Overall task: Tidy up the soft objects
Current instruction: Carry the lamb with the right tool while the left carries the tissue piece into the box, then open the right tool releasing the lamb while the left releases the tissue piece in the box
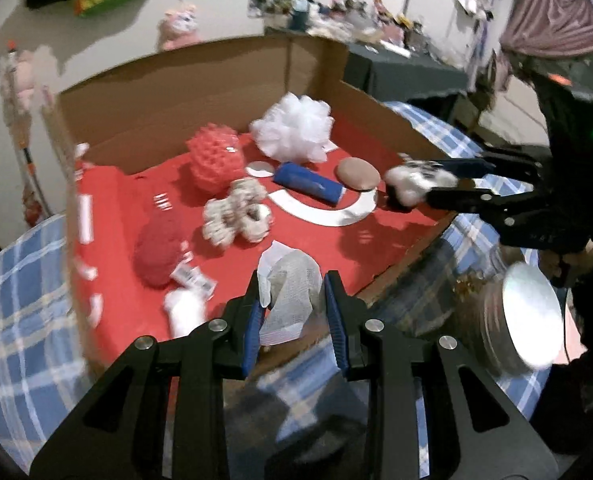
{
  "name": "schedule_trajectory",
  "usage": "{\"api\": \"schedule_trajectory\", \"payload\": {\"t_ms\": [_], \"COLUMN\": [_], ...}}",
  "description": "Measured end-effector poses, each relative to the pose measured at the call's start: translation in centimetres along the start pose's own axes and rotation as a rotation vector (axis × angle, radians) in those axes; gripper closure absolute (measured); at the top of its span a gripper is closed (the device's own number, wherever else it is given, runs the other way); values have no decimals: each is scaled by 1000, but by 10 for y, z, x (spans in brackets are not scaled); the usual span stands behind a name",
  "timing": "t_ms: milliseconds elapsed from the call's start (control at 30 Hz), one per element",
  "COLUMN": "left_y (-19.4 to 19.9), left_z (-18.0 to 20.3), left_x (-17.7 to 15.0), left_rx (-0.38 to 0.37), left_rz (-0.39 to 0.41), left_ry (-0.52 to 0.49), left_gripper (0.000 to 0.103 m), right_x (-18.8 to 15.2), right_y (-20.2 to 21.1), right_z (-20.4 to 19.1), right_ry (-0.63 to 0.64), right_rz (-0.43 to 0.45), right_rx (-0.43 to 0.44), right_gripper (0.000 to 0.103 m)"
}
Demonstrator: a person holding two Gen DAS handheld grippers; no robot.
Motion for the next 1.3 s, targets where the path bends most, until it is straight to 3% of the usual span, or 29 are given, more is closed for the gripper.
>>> {"api": "schedule_trajectory", "payload": {"t_ms": [300, 500, 900, 1300], "left_y": [-50, -69, -86, -97], "left_z": [8, 10, 3, 10], "left_x": [25, 25, 32, 35], "left_rx": [-27, -13, 24, 42], "left_rz": [-142, -210, -287, -296], "left_ry": [-47, -59, -63, -89], "left_gripper": [76, 75, 75, 75], "right_x": [21, 24, 29, 28], "right_y": [-48, -70, -89, -104], "right_z": [0, -3, 0, -1], "right_ry": [61, 86, 67, 70], "right_rz": [-172, -254, -322, -360], "right_rx": [121, 147, 163, 152], "right_gripper": [61, 61, 61, 60]}}
Point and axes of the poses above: each gripper's, at about its wrist camera, not at the fingertips, and y roughly against the way its jaws point, z to its right, x to its top, the point moved 1 cm from there along -y, roughly the way its jaws point, and after that the axes turned 6 degrees about y, right-handed, at the moved point
